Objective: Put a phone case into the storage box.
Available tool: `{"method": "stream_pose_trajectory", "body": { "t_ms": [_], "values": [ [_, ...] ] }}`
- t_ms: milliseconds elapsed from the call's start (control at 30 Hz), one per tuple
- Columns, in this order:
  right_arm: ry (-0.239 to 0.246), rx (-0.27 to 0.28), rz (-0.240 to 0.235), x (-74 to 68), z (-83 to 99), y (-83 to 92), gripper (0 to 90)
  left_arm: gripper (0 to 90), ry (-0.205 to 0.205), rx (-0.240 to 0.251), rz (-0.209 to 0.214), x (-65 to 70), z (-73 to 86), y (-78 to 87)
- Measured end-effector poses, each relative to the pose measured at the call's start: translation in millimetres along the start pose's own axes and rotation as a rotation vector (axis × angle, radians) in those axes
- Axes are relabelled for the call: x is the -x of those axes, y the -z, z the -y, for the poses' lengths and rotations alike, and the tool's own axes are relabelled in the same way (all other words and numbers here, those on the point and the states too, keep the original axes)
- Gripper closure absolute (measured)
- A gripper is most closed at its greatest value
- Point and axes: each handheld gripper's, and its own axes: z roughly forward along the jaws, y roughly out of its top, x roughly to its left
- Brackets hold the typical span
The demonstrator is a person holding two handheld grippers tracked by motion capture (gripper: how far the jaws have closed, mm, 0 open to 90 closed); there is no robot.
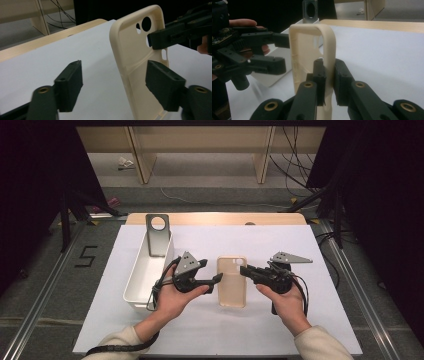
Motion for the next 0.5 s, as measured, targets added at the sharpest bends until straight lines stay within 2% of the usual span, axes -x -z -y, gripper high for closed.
{"method": "stream_pose_trajectory", "body": {
  "t_ms": [233,333,500],
  "values": [
    [0.002,-0.002,-0.002,-2.0,0.7,-2.5,81.6,50.0,0.032,0.031,0.004,0.8,-6.2,-1.4],
    [0.009,-0.005,-0.003,-3.4,1.1,-3.9,81.6,56.4,0.053,0.035,0.02,1.0,-7.3,-2.5],
    [0.012,-0.005,-0.006,-5.1,1.3,-5.3,81.4,67.0,0.087,0.03,0.018,0.6,-8.0,-3.2]
  ]
}}
